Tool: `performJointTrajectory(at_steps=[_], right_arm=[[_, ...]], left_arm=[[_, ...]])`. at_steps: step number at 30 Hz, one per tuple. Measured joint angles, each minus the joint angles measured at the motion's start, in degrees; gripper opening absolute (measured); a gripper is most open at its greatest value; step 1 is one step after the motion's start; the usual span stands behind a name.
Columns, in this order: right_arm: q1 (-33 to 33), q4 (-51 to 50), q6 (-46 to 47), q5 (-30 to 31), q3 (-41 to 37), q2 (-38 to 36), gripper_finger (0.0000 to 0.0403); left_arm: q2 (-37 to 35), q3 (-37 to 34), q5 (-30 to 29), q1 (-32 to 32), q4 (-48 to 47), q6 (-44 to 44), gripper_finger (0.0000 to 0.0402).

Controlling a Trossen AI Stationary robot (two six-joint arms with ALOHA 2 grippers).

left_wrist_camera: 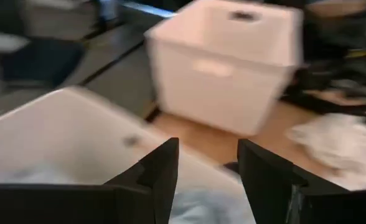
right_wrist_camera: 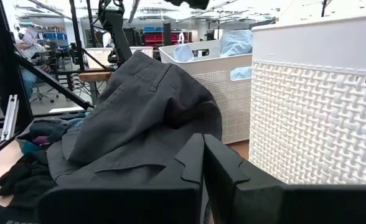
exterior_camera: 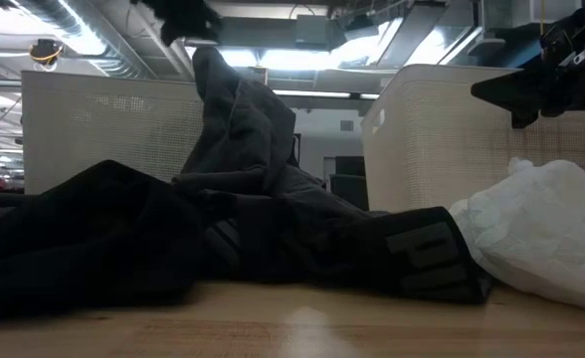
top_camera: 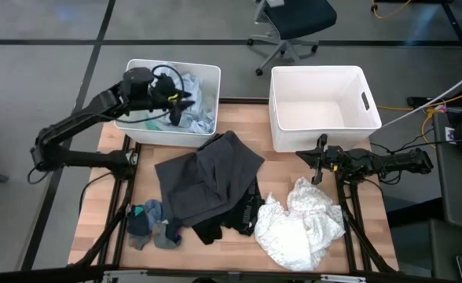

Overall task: Sort clothes
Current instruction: Put the white shirt into the right white laundry bin

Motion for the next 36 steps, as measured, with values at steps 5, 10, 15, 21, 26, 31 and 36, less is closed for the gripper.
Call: performJointTrajectory(at_steps=[5, 10, 15, 21, 26, 31, 36], right_arm=[[0.0, 1.2, -0.1, -2.9, 0.0, 0.0, 0.0014], [0.0, 0.9, 0.7, -7.3, 0.0, 0.0, 0.0014], [0.1, 0.5, 3.1, -13.1, 1.1, 0.1, 0.0014], [0.1, 0.7, 5.1, -15.3, 5.3, 2.4, 0.0014], [0.1, 0.7, 5.1, -17.9, 10.1, 8.6, 0.0014], [0.1, -1.2, 6.2, -20.3, 17.8, 17.4, 0.0014], [0.1, -8.8, 7.5, -21.9, 27.0, 26.0, 0.0014]], left_arm=[[0.5, 0.0, 1.1, -9.3, 2.0, -0.9, 0.0155], [1.8, 0.0, 0.9, -18.0, 2.0, -2.4, 0.0155], [3.5, 0.0, -2.9, -26.2, 2.0, -4.7, 0.0155], [5.7, -0.1, -12.0, -34.0, 1.9, -4.2, 0.0155], [8.0, -0.1, -14.1, -39.2, 1.6, -6.7, 0.0155], [9.6, -0.1, -15.9, -43.4, 1.4, -8.7, 0.0155], [11.2, -0.1, -18.3, -47.2, 1.5, -10.1, 0.0155]])
